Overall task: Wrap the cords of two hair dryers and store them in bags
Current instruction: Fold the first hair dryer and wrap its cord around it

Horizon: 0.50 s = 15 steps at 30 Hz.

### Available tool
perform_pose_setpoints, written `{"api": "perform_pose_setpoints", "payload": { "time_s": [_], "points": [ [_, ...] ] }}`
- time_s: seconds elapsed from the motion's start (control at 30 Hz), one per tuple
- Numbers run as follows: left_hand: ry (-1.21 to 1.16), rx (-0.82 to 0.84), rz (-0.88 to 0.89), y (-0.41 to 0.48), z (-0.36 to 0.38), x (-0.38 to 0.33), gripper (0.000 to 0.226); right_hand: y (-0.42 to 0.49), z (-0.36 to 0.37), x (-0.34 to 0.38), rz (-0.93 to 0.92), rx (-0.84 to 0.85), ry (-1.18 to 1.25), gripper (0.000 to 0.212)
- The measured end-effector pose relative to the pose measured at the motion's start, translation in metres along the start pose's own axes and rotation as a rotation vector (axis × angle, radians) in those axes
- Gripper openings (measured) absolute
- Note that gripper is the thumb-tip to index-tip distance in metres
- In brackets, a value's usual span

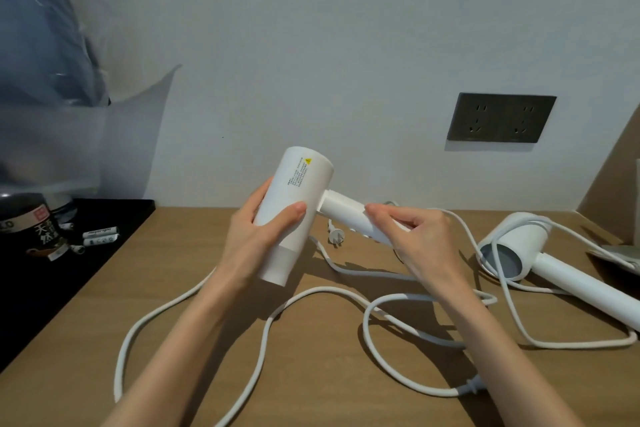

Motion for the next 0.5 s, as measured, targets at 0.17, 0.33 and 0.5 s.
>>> {"api": "perform_pose_setpoints", "payload": {
  "time_s": [0.17,0.33,0.5],
  "points": [
    [-0.055,-0.013,-0.071,-0.005,0.004,0.012,0.062,-0.003,0.003,-0.001,0.012,0.063,-0.148,0.026],
    [-0.03,-0.01,-0.078,-0.005,0.002,0.014,0.061,-0.004,0.015,-0.008,0.074,0.274,-0.368,0.031],
    [-0.141,-0.017,-0.104,-0.007,0.006,0.018,0.058,-0.013,0.027,-0.003,0.034,0.125,-0.18,0.013]
  ]
}}
Point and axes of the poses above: each hand's wrist, its own y-axis towards the middle knuckle, its own z-axis out of the palm, x = y × z, the point moved 9 cm from there along y, towards the middle knuckle, and after that the axes turned 4 degrees about y, right-handed, at the moved point
